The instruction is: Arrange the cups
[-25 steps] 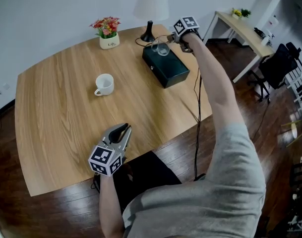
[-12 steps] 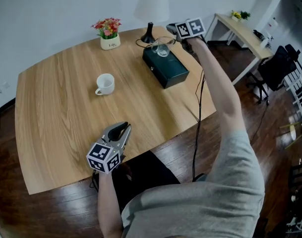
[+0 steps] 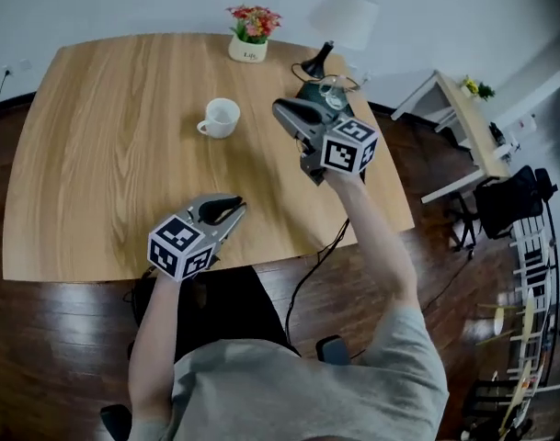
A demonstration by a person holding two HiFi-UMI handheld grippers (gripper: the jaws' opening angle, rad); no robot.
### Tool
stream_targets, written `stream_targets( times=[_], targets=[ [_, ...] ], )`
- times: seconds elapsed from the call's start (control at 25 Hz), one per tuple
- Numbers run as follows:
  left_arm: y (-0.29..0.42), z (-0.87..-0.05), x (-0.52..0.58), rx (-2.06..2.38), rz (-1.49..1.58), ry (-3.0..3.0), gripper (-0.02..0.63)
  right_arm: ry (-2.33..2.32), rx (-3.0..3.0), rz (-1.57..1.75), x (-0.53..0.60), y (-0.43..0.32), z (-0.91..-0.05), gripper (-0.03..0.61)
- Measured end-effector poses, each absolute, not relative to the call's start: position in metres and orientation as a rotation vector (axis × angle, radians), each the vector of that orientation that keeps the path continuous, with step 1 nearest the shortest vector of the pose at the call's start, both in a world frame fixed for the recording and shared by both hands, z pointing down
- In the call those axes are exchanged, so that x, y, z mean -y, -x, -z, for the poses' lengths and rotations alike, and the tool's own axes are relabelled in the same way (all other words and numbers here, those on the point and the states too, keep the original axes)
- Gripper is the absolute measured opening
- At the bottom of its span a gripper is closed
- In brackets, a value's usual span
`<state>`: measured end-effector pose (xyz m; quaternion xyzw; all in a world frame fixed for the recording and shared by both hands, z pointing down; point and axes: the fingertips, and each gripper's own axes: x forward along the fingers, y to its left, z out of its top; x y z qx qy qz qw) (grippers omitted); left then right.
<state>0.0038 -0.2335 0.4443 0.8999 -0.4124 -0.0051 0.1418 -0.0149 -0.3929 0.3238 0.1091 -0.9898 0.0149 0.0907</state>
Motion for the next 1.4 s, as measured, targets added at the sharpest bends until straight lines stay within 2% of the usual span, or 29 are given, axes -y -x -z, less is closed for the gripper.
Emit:
stream_targets(
  times=[0.16,0.56,0.6,0.68,0.72,0.76,0.8,1.28,1.4],
  targets=[
    [-0.004,-0.448,0.232,1.196,0.002,-2.599,0.052,-0.268,2.837,-0.057,0.378,0.021,-0.379,0.031],
    [-0.003,-0.448,0.232,1.201,0.005,-2.599,0.052,-0.259,2.759,-0.118,0.383,0.026,-0.407,0.031],
    [-0.003,-0.448,0.232,1.202,0.0,-2.601,0.052,-0.257,2.744,-0.126,0.385,0.028,-0.408,0.063],
    [-0.003,-0.448,0.232,1.206,-0.009,-2.604,0.052,-0.257,2.72,-0.165,0.393,0.035,-0.408,0.072],
    [-0.003,-0.448,0.232,1.208,-0.012,-2.605,0.052,-0.266,2.709,-0.187,0.399,0.039,-0.407,0.127],
    [-0.003,-0.449,0.232,1.21,-0.016,-2.606,0.052,-0.278,2.697,-0.204,0.405,0.042,-0.405,0.225],
    [-0.004,-0.45,0.232,1.211,-0.019,-2.607,0.052,-0.292,2.683,-0.215,0.412,0.046,-0.405,0.233],
    [-0.002,-0.453,0.232,1.201,0.001,-2.614,0.052,-0.355,2.353,-0.202,0.462,0.099,-0.434,0.228],
    [0.001,-0.455,0.23,1.201,0.008,-2.608,0.052,-0.32,2.226,-0.219,0.463,0.109,-0.458,0.188]
  ],
)
